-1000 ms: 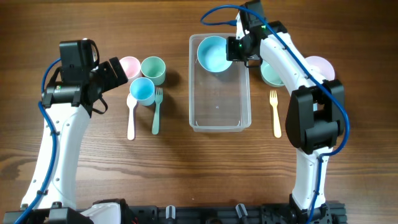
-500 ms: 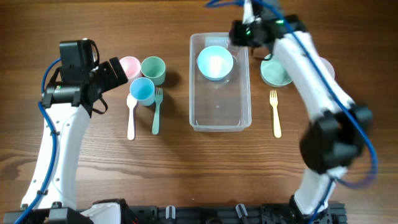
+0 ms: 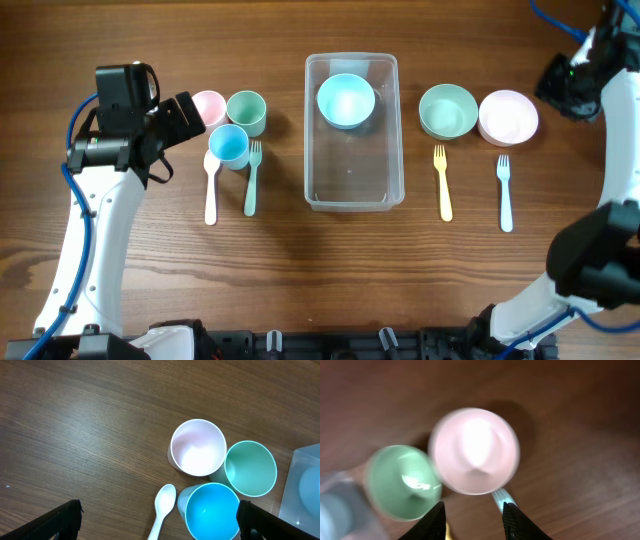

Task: Pack container
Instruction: 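Move the right gripper to the pink bowl and grasp its rim, then place the pink bowl into the container on the blue bowl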

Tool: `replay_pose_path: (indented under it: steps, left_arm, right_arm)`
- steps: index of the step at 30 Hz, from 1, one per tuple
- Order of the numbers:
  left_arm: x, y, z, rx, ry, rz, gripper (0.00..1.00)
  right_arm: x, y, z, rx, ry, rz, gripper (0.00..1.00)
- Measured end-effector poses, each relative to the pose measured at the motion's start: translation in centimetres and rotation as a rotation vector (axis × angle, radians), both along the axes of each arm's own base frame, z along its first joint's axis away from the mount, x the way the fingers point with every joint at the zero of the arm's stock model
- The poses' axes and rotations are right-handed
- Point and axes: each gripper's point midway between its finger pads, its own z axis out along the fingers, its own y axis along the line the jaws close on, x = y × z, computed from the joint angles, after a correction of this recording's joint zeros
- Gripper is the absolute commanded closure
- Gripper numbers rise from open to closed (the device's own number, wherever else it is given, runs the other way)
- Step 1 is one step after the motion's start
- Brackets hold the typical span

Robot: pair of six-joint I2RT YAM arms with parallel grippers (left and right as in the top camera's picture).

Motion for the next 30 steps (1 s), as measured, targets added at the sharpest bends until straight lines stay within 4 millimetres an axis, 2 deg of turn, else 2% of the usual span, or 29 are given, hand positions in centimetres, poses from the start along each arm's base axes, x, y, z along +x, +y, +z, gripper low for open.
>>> replay_pose_path:
  steps: [2,3,5,8,11,15,18,20,30]
  left_arm:
    - [0.0,0.0,0.0,0.0,0.0,0.0,0.0]
    - [0.0,0.0,0.0,0.0,0.0,0.0,0.0]
    - [0.0,0.0,0.0,0.0,0.0,0.0,0.0]
    - [0.0,0.0,0.0,0.0,0.0,0.0,0.0]
    - [0.0,0.0,0.0,0.0,0.0,0.0,0.0]
    - [0.0,0.0,0.0,0.0,0.0,0.0,0.0]
    - [0.0,0.0,0.0,0.0,0.0,0.0,0.0]
    - [0.0,0.0,0.0,0.0,0.0,0.0,0.0]
    - [0.0,0.0,0.0,0.0,0.0,0.0,0.0]
  right_arm:
    - [-0.5,-1.3,-3.2,0.026,0.077,-0.029,0.58]
    - [-0.6,-1.4,-4.1,0.032,0.101,-0.026,0.58]
    - [-0.9,-1.4,-7.5,0.06,0.185,-0.019,0.6]
    - [-1.3,-1.4,-10.5,0.072,0.26,-0.021,0.64]
    - [-1.4,-1.5,-12.3,0.078,0.297,-0.026,0.65]
    - [-1.0,-1.7,-12.9,0.073,0.286,-0.026,0.69]
    - [-0.4,-1.9,-13.0,0.065,0.26,-0.033,0.82]
    - [-0.4,-1.9,-13.2,0.066,0.257,-0.04,0.95]
    - [-0.3,-2.0,-13.4,0.061,0.256,-0.051,0.96]
